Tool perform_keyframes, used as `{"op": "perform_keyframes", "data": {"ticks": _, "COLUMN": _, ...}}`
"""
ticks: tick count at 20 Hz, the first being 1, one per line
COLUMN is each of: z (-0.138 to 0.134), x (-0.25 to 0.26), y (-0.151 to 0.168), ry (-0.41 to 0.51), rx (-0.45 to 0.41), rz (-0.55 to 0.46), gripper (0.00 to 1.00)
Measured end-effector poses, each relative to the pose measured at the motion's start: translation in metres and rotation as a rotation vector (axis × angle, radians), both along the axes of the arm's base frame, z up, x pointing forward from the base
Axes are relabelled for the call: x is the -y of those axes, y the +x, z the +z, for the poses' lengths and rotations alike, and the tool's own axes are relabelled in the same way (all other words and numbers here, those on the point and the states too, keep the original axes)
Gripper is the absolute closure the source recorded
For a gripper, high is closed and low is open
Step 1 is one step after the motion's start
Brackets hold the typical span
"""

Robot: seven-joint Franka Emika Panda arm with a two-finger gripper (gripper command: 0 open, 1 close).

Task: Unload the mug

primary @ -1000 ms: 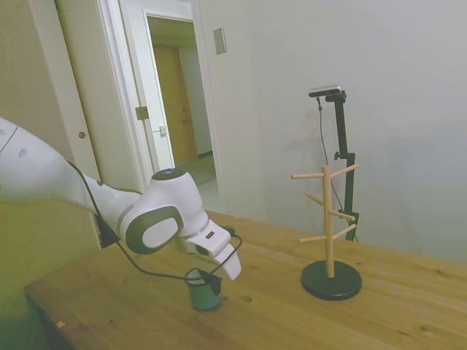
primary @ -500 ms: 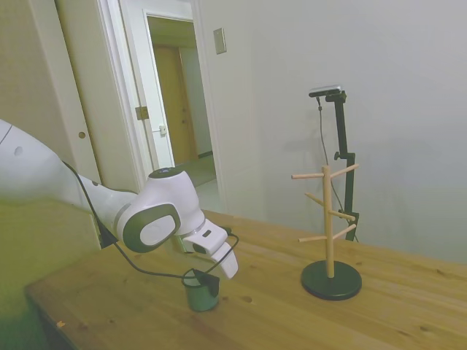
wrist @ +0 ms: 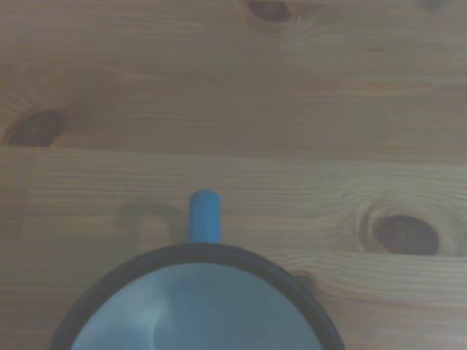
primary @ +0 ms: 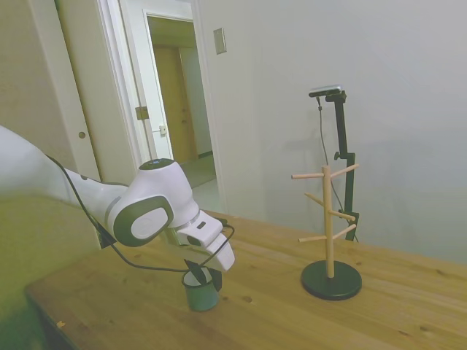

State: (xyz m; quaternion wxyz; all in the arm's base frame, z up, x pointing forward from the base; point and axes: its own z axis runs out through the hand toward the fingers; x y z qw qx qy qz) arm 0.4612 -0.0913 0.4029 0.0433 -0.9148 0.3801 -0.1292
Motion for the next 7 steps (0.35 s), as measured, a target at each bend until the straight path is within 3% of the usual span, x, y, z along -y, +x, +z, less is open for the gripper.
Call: {"op": "perform_keyframes", "data": {"ticks": 7, "z": 0.040, "x": -0.003, "y": -0.016, "ry": 0.001, "rx": 0.026, "rz": 0.002, "gripper": 0.00}}
